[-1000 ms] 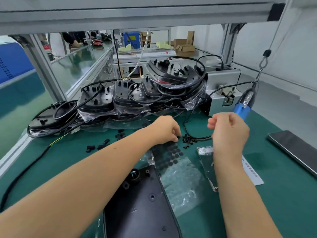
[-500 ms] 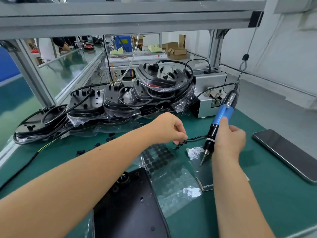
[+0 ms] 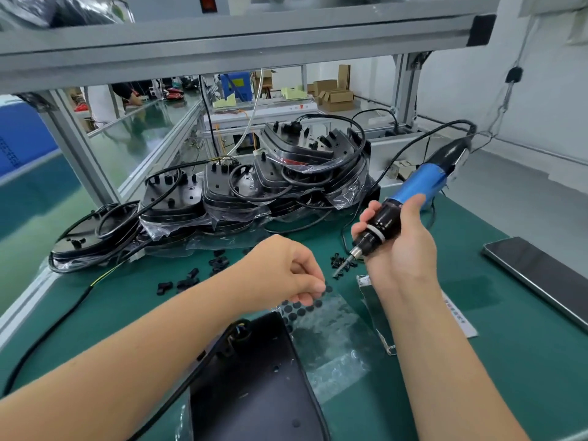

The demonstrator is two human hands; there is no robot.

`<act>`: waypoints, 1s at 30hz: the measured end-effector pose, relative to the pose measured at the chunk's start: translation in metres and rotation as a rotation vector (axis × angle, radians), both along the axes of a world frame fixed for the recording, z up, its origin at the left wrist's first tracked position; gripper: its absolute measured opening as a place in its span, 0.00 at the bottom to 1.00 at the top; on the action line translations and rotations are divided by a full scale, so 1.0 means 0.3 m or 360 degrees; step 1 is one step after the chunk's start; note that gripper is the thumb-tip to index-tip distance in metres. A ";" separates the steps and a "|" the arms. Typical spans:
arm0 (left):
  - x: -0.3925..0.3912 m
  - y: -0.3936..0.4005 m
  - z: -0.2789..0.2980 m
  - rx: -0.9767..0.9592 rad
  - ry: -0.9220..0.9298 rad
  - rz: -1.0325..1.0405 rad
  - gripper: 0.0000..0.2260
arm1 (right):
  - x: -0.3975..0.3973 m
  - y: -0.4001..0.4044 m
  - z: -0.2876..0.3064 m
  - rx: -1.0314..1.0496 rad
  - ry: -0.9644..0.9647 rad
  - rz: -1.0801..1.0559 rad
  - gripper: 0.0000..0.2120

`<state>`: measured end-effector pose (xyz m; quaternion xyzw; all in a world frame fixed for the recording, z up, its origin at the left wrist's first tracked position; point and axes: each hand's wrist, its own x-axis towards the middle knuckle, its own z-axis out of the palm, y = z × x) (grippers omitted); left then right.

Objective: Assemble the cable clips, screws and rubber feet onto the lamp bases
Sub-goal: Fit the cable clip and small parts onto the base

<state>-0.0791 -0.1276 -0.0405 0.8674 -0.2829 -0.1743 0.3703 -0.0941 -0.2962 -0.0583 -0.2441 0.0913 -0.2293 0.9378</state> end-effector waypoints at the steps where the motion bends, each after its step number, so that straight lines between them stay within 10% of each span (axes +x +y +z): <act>1: -0.006 0.009 0.000 -0.0016 -0.0001 0.0010 0.03 | -0.003 0.004 0.003 0.0032 -0.0022 0.0028 0.17; 24: -0.049 0.012 -0.030 -0.0383 0.0157 0.0307 0.03 | -0.001 0.058 -0.007 -0.0116 -0.0063 0.0070 0.20; 30: -0.081 0.024 -0.039 -0.0315 -0.0231 0.0303 0.07 | -0.010 0.079 -0.005 -0.0207 -0.0061 0.0073 0.18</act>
